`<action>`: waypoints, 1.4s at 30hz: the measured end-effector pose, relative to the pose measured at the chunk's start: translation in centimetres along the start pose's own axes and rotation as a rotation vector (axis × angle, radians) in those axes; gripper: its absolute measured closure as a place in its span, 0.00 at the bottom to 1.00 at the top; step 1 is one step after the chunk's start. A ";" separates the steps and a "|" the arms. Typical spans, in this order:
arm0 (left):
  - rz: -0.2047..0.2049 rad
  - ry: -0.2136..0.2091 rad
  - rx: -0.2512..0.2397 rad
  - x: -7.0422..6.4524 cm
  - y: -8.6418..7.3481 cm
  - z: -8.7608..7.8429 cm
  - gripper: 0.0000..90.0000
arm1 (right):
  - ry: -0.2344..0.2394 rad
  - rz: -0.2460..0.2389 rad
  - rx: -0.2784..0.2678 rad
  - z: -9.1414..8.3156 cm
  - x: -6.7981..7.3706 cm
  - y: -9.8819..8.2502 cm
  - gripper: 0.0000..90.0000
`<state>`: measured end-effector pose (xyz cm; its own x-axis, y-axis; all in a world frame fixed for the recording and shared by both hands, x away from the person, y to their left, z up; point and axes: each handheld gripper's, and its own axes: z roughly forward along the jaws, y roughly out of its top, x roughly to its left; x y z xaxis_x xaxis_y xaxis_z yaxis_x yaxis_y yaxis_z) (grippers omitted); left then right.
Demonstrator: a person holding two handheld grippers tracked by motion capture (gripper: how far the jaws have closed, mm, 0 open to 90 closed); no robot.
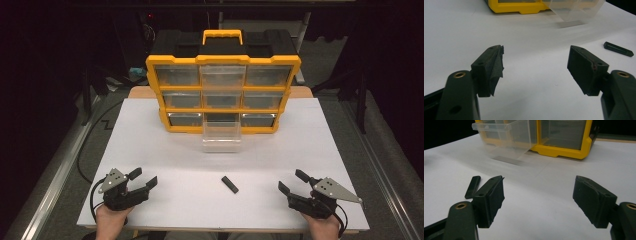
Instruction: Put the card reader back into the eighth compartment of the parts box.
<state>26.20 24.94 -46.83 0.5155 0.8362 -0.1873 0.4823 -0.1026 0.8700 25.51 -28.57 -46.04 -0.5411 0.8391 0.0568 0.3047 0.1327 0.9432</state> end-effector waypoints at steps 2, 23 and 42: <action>0.000 0.000 -0.001 0.0 0.0 0.0 0.33 | 0.004 0.009 -0.002 0.0 0.1 0.0 0.28; -0.004 -0.001 -0.001 0.1 0.0 0.0 0.33 | 0.072 -0.009 0.013 1.5 1.7 0.3 0.29; -0.005 0.000 0.001 0.1 0.0 0.1 0.33 | 0.137 -0.044 0.036 3.4 3.2 0.7 0.29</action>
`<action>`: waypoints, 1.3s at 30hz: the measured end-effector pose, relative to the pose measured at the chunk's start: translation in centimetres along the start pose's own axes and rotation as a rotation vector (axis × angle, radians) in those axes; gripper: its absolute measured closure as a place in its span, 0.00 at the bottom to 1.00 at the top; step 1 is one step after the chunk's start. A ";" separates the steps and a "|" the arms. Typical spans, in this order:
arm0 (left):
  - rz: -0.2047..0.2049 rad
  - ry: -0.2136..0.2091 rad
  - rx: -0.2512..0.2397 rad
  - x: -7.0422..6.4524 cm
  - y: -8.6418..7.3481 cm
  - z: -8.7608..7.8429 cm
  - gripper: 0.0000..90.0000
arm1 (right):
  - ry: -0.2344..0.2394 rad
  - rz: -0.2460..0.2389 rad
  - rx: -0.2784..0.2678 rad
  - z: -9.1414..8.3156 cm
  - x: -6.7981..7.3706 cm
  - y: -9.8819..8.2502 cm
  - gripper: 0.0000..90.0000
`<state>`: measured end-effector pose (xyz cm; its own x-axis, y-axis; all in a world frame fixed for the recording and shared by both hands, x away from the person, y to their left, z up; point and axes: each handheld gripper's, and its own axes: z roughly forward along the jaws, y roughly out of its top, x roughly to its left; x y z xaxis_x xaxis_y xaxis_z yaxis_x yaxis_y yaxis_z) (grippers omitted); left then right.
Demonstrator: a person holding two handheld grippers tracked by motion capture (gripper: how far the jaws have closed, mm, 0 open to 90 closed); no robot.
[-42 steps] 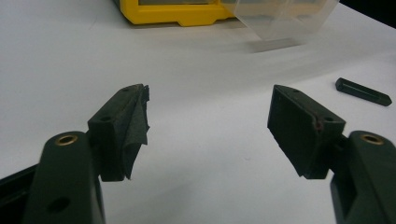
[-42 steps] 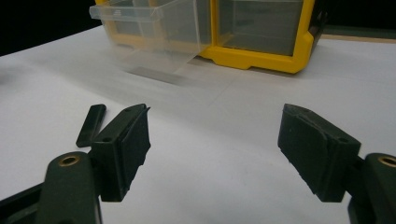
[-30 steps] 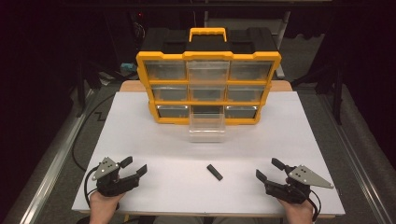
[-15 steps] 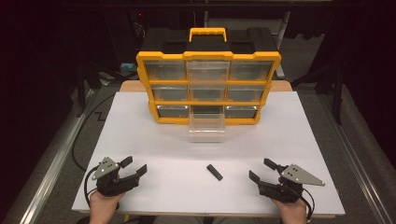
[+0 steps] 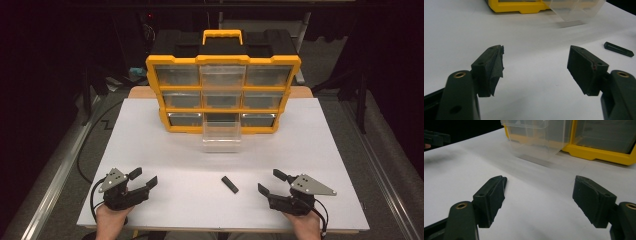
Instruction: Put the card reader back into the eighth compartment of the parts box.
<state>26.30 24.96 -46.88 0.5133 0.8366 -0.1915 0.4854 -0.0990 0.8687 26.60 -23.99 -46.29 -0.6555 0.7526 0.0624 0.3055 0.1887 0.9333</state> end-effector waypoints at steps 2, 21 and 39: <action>0.000 0.001 0.000 0.0 0.0 0.0 0.33 | 0.005 -0.003 0.001 0.2 0.1 0.0 0.29; 0.006 -0.009 -0.002 -0.1 0.0 -0.1 0.33 | 0.059 -0.011 0.009 2.8 1.7 0.9 0.28; 0.008 -0.005 -0.001 -0.1 0.0 0.0 0.33 | 0.125 -0.039 0.047 6.5 3.6 2.6 0.28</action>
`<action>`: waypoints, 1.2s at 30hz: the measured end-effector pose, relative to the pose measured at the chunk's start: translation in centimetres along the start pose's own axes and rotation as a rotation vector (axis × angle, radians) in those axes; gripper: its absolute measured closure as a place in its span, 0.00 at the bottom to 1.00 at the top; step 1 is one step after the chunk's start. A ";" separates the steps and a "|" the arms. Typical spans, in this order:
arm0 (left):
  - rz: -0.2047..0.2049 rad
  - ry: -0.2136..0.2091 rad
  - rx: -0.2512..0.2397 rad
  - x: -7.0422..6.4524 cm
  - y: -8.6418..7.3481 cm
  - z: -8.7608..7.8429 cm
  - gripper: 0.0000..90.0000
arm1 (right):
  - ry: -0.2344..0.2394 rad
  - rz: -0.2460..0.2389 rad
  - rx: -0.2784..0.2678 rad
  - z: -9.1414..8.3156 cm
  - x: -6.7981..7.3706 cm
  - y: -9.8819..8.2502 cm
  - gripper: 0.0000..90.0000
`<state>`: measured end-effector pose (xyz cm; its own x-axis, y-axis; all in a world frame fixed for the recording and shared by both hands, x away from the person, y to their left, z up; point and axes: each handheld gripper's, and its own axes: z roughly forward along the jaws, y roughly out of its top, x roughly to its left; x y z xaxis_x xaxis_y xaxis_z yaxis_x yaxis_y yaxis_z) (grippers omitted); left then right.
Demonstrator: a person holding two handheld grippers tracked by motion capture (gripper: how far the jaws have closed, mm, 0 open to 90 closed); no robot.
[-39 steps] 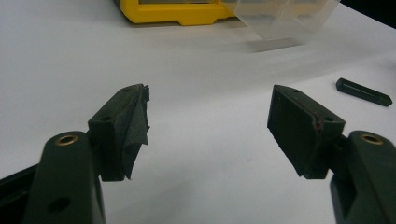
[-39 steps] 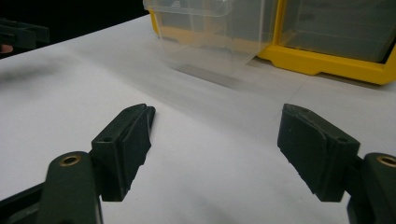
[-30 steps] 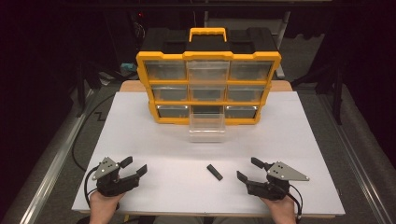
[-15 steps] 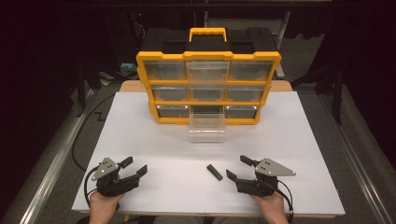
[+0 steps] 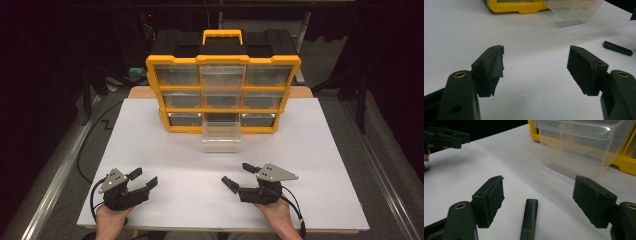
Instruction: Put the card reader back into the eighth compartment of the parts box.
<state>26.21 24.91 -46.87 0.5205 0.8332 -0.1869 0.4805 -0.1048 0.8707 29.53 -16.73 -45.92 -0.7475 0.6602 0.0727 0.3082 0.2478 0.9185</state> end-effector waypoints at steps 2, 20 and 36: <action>0.000 0.000 0.000 0.0 0.0 0.0 0.33 | -0.002 0.007 0.006 0.2 0.0 0.1 0.28; 0.003 -0.004 0.004 0.1 0.0 0.0 0.33 | 0.009 -0.003 0.324 2.3 0.3 3.4 0.42; 0.006 -0.007 0.002 0.0 0.0 0.0 0.33 | 0.019 -0.022 0.549 3.8 0.5 4.3 0.60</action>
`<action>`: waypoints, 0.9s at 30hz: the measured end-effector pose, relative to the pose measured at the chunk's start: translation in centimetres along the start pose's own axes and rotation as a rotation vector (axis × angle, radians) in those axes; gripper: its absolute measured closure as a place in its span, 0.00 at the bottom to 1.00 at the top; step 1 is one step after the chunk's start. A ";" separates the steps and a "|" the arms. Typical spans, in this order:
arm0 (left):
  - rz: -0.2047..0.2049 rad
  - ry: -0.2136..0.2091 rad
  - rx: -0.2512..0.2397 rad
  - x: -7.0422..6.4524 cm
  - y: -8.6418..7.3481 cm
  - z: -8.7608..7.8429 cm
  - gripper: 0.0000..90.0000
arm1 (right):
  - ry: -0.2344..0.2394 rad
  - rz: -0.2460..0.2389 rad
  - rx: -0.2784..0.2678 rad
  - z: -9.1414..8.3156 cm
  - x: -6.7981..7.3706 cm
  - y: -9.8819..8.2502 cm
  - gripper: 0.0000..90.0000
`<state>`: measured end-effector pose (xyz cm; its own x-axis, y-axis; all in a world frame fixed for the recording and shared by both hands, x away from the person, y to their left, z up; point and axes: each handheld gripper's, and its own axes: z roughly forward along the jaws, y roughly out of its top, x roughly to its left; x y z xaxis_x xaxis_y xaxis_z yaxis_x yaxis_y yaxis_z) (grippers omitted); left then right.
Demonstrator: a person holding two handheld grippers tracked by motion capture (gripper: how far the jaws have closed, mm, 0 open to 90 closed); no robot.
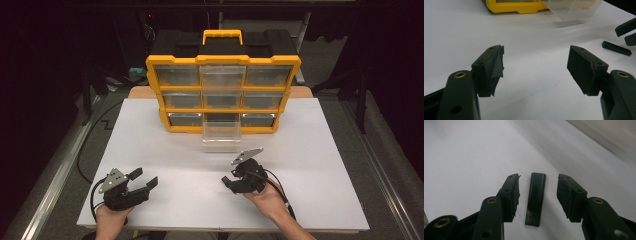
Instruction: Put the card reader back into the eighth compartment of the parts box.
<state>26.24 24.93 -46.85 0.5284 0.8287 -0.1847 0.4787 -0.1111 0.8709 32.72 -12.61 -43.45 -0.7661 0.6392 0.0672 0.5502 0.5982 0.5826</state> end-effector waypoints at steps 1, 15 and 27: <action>0.000 0.000 0.000 0.0 0.0 0.0 0.33 | 0.000 0.000 0.008 0.1 0.0 0.0 0.61; 0.005 -0.001 0.001 -0.1 0.0 0.0 0.33 | -0.006 -0.012 0.081 1.1 0.0 0.2 0.69; 0.004 0.001 0.002 -0.1 0.0 0.0 0.33 | -0.024 -0.055 0.120 1.6 0.4 0.1 0.76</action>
<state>26.18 24.86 -46.84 0.5294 0.8288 -0.1811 0.4782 -0.1151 0.8707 33.01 -11.55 -44.70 -0.7885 0.6147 0.0175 0.5449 0.6852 0.4833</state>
